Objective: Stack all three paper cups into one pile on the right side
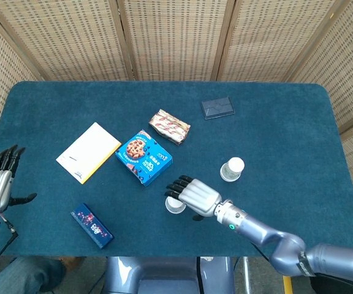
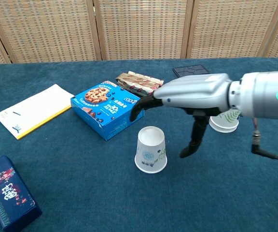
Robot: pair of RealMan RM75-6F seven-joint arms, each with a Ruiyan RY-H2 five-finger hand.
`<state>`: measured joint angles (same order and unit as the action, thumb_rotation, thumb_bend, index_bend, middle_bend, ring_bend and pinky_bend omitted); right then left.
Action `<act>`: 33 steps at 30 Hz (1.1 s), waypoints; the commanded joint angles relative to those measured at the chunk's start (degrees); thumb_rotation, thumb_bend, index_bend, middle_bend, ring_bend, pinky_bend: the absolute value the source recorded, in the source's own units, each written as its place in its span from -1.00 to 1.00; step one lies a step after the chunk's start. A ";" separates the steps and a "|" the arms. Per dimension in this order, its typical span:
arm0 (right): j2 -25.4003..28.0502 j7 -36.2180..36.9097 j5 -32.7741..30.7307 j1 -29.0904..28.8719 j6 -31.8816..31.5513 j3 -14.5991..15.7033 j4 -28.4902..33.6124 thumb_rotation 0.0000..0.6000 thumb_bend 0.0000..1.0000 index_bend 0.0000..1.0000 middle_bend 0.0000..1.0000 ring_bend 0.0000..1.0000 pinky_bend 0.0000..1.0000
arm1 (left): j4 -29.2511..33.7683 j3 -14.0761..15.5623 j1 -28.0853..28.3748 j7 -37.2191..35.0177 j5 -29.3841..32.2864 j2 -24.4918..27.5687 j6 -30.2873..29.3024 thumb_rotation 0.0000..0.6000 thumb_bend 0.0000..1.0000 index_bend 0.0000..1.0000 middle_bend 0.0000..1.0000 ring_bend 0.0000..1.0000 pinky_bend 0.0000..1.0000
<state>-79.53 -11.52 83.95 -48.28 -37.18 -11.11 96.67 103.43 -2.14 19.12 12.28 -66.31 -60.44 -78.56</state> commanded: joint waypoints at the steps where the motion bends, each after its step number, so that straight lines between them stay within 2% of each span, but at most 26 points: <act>1: -4.23 -3.29 -4.54 -2.86 2.26 -1.23 -3.57 1.00 -0.43 -0.57 -0.52 -0.60 -0.60 | -0.25 -0.48 0.02 0.09 0.13 -0.05 0.85 1.00 -1.00 -1.00 -1.00 -1.00 -1.00; 7: -6.68 -6.29 -7.62 -4.61 2.02 -0.03 -5.58 1.00 -0.36 -0.49 -0.44 -0.54 -0.55 | -0.33 -1.07 -0.18 0.22 -0.16 -0.03 1.88 1.00 -1.00 -1.00 -1.00 -1.00 -1.00; 14: -7.79 -7.27 -10.16 -5.50 0.86 0.87 -6.75 1.00 -0.26 -0.34 -0.29 -0.39 -0.37 | -0.32 -1.54 -0.42 0.46 -0.54 0.04 2.79 1.00 -1.00 -1.00 -1.00 -1.00 -1.00; 18: -8.36 -7.32 -10.72 -5.56 -0.31 1.45 -7.63 1.00 -0.14 -0.18 -0.15 -0.24 -0.23 | -0.18 -1.84 -0.66 -0.45 -0.75 0.46 3.40 1.00 -1.00 -1.00 -1.00 -1.00 -1.00; 23: -7.69 -6.79 -11.22 -5.59 -0.74 2.17 -6.78 1.00 0.04 -0.07 -0.05 -0.12 -0.18 | -0.10 -2.18 -0.82 -2.12 -1.03 1.28 4.47 1.00 -1.00 -1.00 -1.00 -1.00 -1.00; 26: -6.24 -5.60 -11.14 -5.20 -2.39 1.49 -4.66 1.00 0.07 -0.06 -0.04 -0.11 -0.16 | 0.10 -2.18 -0.94 -2.25 -1.47 1.41 4.77 1.00 -1.00 -1.00 -1.00 -1.00 -1.00; 33: 1.85 -5.88 -11.54 -3.01 -8.67 -1.22 1.25 1.00 0.08 -0.07 -0.04 -0.11 -0.16 | 0.42 -2.34 -1.39 -2.86 -2.16 1.78 4.95 1.00 -1.00 -1.00 -1.00 -1.00 -1.00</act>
<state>-80.34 -17.20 72.97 -52.30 -44.08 -11.19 96.00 103.82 -4.47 17.76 9.45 -68.44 -58.69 -73.61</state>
